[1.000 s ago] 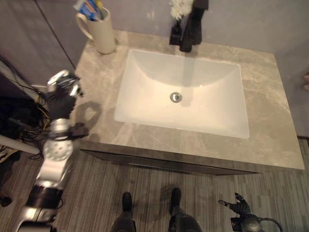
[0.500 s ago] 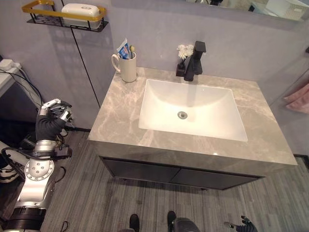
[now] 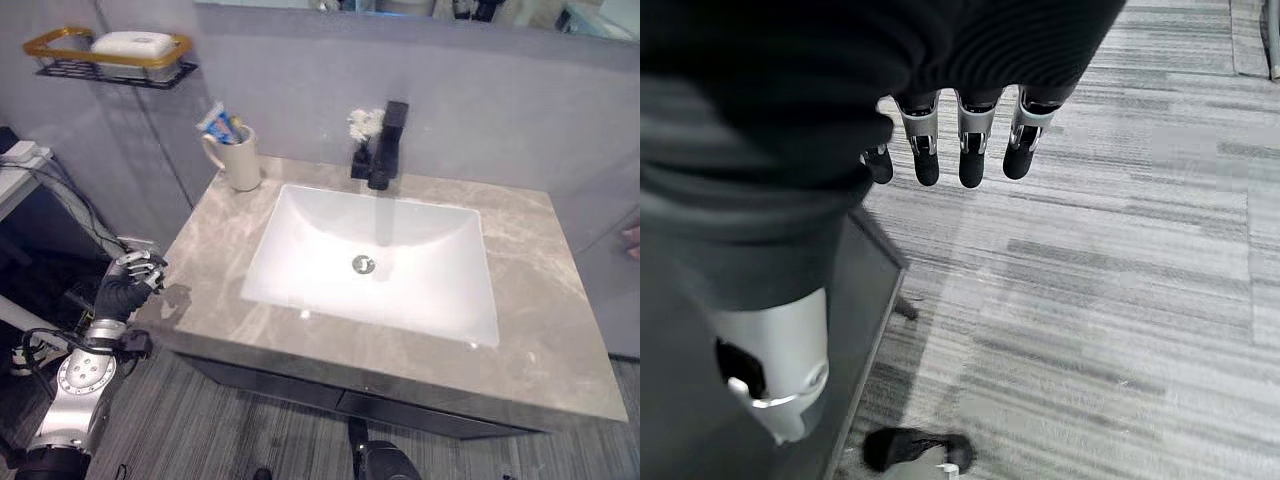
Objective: Put brush and paste in cup on sink, flatten towel.
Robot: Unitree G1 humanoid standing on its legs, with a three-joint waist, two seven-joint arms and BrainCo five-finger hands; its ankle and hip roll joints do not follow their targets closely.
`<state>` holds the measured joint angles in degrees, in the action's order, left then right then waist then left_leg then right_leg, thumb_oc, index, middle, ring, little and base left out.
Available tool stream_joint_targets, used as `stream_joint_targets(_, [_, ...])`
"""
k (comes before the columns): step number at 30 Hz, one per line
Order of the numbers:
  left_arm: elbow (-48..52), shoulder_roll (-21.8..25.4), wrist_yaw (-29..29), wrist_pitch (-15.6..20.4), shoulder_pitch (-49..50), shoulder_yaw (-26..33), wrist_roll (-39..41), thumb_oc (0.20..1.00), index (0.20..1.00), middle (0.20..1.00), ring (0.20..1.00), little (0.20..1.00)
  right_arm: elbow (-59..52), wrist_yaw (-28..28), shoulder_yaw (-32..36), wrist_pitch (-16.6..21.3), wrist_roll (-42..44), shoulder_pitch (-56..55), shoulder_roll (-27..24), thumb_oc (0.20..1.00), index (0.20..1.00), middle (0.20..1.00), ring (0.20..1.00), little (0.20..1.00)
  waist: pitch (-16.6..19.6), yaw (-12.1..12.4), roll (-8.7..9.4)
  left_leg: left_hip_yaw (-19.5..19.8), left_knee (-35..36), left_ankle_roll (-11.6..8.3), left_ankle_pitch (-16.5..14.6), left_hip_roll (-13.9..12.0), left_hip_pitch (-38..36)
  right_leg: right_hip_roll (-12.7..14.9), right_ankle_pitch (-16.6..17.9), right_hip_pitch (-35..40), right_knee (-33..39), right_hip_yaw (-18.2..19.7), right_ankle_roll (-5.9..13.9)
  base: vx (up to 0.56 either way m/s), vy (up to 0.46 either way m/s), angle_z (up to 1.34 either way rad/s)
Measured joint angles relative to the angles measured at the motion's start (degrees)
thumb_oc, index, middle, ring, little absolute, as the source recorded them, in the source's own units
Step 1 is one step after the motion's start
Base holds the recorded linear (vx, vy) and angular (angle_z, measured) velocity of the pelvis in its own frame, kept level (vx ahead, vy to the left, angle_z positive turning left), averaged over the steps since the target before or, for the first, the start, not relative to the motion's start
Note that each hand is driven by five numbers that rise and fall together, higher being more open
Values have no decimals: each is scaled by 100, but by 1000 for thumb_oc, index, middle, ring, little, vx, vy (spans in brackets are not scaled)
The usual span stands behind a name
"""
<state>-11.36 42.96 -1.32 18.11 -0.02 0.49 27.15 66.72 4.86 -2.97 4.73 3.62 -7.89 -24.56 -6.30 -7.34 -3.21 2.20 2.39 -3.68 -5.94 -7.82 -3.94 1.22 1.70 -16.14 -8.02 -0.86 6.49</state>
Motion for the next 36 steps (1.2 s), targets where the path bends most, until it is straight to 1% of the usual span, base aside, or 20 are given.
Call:
stream_joint_targets(1, [-233, 88, -25, -4, -377, -32, 7, 200, 200, 200, 200, 200, -126, -4, -1, 2, 1, 19, -82, 1000, 1000, 1000, 1000, 1000, -32, -66, -145, 7, 85, -38, 17, -85, 55, -110, 17, -115, 13, -15, -111, 45, -65, -3])
stream_joint_targets(3, [-420, 222, -71, -7, -727, -57, 4, 200, 200, 200, 200, 200, -284, 1, 3, 15, 7, 75, -107, 1000, 1000, 1000, 1000, 1000, -35, -155, -230, -10, 94, -84, 45, -106, 233, -142, 117, -309, 30, -19, -221, 23, -50, -14])
stream_joint_targets(4, [-498, 217, -87, -5, -864, -59, 4, 200, 200, 200, 200, 200, -334, 2, 2, 18, 7, 96, -115, 1000, 1000, 1000, 1000, 1000, -61, -169, -257, -16, 111, -99, 53, -110, 250, -154, 159, -353, 37, -18, -233, 7, -38, -21])
stream_joint_targets(5, [-903, 237, -230, -11, -1371, -186, -1, 200, 200, 200, 200, 200, -409, 10, -170, 16, 4, 203, -151, 1000, 1000, 1000, 1000, 1000, -100, -214, -323, -13, 137, -218, 127, -113, 369, -172, 253, -480, 55, 8, -260, 13, -29, -26])
stream_joint_targets(6, [-1314, 345, -351, -5, -1862, -286, -2, 200, 200, 200, 200, 200, -615, 18, -423, 12, 5, 277, -199, 1000, 1000, 1000, 1000, 1000, -180, -328, -392, -26, 216, -286, 173, -106, 464, -171, 331, -598, 145, 22, -274, 15, -13, -20])
stream_joint_targets(7, [-1745, 554, -426, 3, -2270, -553, -9, 200, 200, 200, 200, 200, -770, 18, -573, 25, 4, 289, -259, 1000, 1000, 1000, 1000, 1000, -239, -379, -407, -90, 249, -319, 193, -91, 546, -170, 406, -666, 213, 34, -283, 19, -16, -22])
stream_joint_targets(8, [-2287, 803, -526, -89, -2746, -675, -6, 200, 200, 200, 200, 200, -800, 20, -607, 59, 6, 446, -244, 1000, 1000, 1000, 1000, 1000, -298, -418, -404, -156, 281, -334, 203, -54, 663, -150, 523, -803, 309, 115, -265, -1, -9, -20])
stream_joint_targets(9, [-2476, 898, -595, -129, -2946, -693, -9, 200, 200, 200, 200, 200, -839, 18, -625, 59, 6, 513, -246, 1000, 1000, 1000, 1000, 1000, -362, -468, -403, -174, 281, -344, 210, -29, 701, -142, 589, -825, 374, 159, -289, 8, -10, -31])
stream_joint_targets(10, [-2804, 1132, -655, -169, -3314, -923, -29, 200, 200, 200, 200, 200, -913, 19, -623, 60, 6, 564, -248, 1000, 1000, 1000, 1000, 1000, -444, -474, -388, -258, 282, -345, 210, -5, 734, -135, 663, -845, 459, 215, -273, 12, -7, -20])
stream_joint_targets(11, [-2828, 1194, -710, -176, -3428, -895, -30, 200, 200, 200, 200, 200, -928, 25, -623, 69, 6, 578, -248, 1000, 1000, 1000, 1000, 1000, -497, -514, -378, -271, 286, -345, 210, 6, 734, -133, 687, -848, 491, 242, -285, 12, -6, -16])
stream_joint_targets(13, [-2945, 1340, -769, -163, -3723, -1081, -127, 200, 200, 200, 200, 200, -890, 29, -634, 93, 8, 579, -240, 1000, 1000, 1000, 1000, 1000, -514, -526, -385, -279, 286, -346, 210, 15, 809, -137, 702, -910, 548, 259, -289, 6, -2, -5])
stream_joint_targets(14, [-2961, 1371, -864, -155, -3820, -1005, -126, 200, 200, 200, 200, 200, -881, 34, -630, 119, 9, 595, -240, 1000, 1000, 1000, 1000, 1000, -584, -523, -379, -288, 289, -346, 209, 19, 839, -132, 741, -917, 606, 272, -290, 8, 6, -8])
stream_joint_targets(16, [-2843, 1403, -912, -151, -3707, -974, -128, 200, 200, 200, 200, 200, -817, 54, -631, 136, 10, 617, -241, 1000, 1000, 1000, 1000, 1000, -648, -516, -377, -310, 289, -347, 209, 22, 852, -145, 760, -918, 680, 326, -269, 11, 9, -9])
stream_joint_targets(18, [-2599, 1436, -921, -146, -3519, -942, -126, 200, 200, 200, 200, 200, -701, 106, -627, 138, 10, 662, -237, 1000, 1000, 1000, 1000, 1000, -658, -486, -374, -322, 292, -348, 208, 29, 927, -141, 794, -971, 739, 341, -253, 15, 7, -4])
stream_joint_targets(19, [-2415, 1441, -917, -136, -3349, -835, -127, 200, 200, 200, 200, 200, -659, 132, -623, 137, 10, 675, -237, 1000, 1000, 1000, 1000, 1000, -666, -469, -370, -339, 292, -348, 208, 33, 968, -139, 817, -1002, 761, 351, -249, 13, 1, -3])
stream_joint_targets(22, [-2327, 1441, -909, -97, -3086, -773, -126, 200, 200, 200, 200, 200, -511, 135, -623, 137, 12, 677, -237, 1000, 1000, 1000, 1000, 1000, -677, -435, -363, -322, 292, -347, 209, 29, 1007, -136, 873, -997, 835, 337, -295, 7, -5, 3])
stream_joint_targets(28, [-2845, 1459, -949, -64, -3192, -767, -122, 200, 200, 200, 200, 200, -613, 135, -622, 177, 117, 713, -235, 1000, 1000, 1000, 1000, 1000, -694, -417, -335, -277, 293, -350, 209, 41, 1073, -111, 910, -993, 938, 312, -266, 1, -1, 3])
stream_joint_targets(30, [-3127, 1466, -979, -53, -3431, -770, -120, 200, 200, 200, 200, 200, -711, 135, -633, 180, 138, 714, -229, 1000, 1000, 1000, 1000, 1000, -709, -436, -312, -283, 294, -357, 212, 43, 1132, -107, 969, -1018, 1029, 322, -232, 0, 0, 0])
stream_joint_targets(36, [-3995, 1532, -1190, 17, -4290, -872, -69, 200, 200, 200, 200, 200, -728, 146, -792, 195, 246, 722, -230, 1000, 1000, 1000, 1000, 1000, -740, -517, -235, -304, 294, -409, 247, 33, 1357, -124, 1073, -1225, 1106, 337, -291, -1, -5, -1])
